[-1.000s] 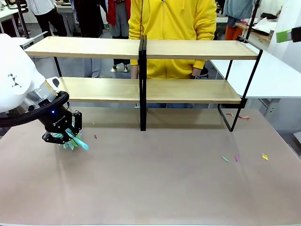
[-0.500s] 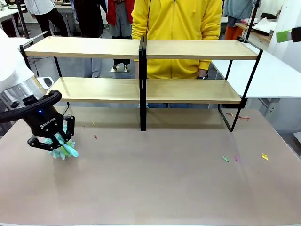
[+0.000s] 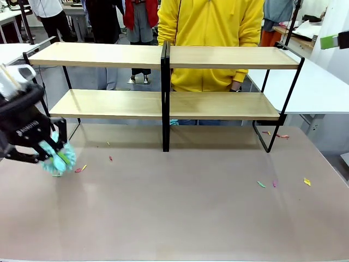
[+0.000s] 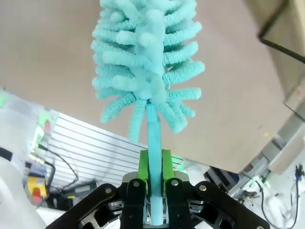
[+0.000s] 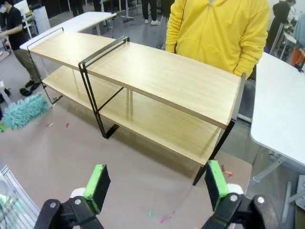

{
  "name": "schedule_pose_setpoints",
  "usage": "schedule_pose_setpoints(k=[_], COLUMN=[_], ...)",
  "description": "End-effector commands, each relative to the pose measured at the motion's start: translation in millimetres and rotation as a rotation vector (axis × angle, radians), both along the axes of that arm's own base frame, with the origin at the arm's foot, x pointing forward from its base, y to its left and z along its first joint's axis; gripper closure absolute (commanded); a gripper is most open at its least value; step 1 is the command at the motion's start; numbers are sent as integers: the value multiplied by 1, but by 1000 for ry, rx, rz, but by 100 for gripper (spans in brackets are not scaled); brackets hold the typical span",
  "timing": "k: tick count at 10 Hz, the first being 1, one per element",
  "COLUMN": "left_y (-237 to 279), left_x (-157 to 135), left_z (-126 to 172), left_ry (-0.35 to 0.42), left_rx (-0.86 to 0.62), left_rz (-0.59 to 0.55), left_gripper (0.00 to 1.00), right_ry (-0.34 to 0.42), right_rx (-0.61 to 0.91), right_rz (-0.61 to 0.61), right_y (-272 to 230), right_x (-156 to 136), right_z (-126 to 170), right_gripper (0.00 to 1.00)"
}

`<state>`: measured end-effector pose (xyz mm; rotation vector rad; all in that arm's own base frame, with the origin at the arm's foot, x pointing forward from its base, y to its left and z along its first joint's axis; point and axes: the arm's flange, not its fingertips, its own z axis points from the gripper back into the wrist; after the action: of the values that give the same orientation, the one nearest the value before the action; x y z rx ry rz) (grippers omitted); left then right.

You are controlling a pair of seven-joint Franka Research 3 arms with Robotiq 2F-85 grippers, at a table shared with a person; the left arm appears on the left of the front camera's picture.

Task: Clean the shelves.
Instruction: Clean another randomly selected level of the Shelf with the Duster.

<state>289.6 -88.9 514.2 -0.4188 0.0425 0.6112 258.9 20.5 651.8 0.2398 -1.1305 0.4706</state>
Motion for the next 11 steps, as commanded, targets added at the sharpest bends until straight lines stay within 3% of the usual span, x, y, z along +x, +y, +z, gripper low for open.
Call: schedule_pose_setpoints(k=[1,4,5,6,7,8,9,11], left_y=[34,67,77,88,98,107,113,135], left_x=[-75,-101,-113,-129,-144,-155,-160,-158], left_z=[-30,-17,-16,-13,-11,-9,-8,2], left_ry=[-151,-154,-152,-197,-332,-506,-695,-943], left_rx=[-95,-233,-266,-333,-341,-354,-351,-321], left_rz=[-121,-365,-509,-739,-904,-1001,-1090,-1191], left_gripper=[88,88,88,88,88,88,88,88], right_ry=[-2,-2,-2,-2,-2,-2,-2,-2], right_rx=[8,8,8,8,8,8,8,8], right_rz=[5,5,5,5,5,5,5,5], right_y=[0,0,0,0,0,0,0,0], right_x=[1,1,1,1,1,1,1,1], right_z=[-1,-1,-1,-1,-1,-1,-1,-1], right_gripper=[0,0,0,0,0,0,0,0])
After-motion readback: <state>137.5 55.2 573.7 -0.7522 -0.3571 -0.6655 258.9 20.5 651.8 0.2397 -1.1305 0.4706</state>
